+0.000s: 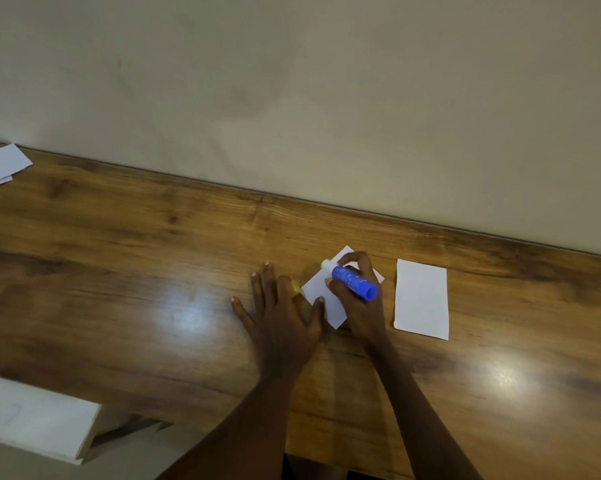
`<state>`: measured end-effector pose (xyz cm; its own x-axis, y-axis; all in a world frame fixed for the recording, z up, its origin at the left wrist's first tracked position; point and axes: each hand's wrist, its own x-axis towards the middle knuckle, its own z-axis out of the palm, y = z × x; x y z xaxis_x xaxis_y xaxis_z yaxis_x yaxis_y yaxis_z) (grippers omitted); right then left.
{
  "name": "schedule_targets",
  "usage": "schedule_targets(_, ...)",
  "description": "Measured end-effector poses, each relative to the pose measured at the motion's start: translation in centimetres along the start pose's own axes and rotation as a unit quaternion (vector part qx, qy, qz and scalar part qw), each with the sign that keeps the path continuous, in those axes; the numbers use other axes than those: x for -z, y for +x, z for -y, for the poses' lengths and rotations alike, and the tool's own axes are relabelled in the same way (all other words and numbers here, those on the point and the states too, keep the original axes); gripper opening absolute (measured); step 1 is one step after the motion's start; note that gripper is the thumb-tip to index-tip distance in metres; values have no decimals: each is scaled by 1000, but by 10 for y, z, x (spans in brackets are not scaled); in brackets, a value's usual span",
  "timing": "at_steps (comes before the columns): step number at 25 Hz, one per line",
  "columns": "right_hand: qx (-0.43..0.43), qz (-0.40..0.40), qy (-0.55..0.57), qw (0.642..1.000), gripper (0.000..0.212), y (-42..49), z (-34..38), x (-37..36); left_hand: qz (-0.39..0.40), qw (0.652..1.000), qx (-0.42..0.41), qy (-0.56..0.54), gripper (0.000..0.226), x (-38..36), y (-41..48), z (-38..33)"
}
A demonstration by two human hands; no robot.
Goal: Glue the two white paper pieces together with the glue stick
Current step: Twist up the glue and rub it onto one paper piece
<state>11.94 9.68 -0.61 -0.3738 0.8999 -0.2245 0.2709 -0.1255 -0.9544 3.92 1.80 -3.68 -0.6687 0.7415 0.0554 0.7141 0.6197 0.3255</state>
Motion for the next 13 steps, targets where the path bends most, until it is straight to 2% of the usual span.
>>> schedule_targets(3, 40, 22, -60, 997, 14, 3, -3, 2, -2, 1000, -1, 2, 70, 1, 0, -1)
schedule_targets(13, 82, 65, -133, 986, 26, 3, -6, 3, 14, 1000, -4, -8, 67, 1, 0, 1)
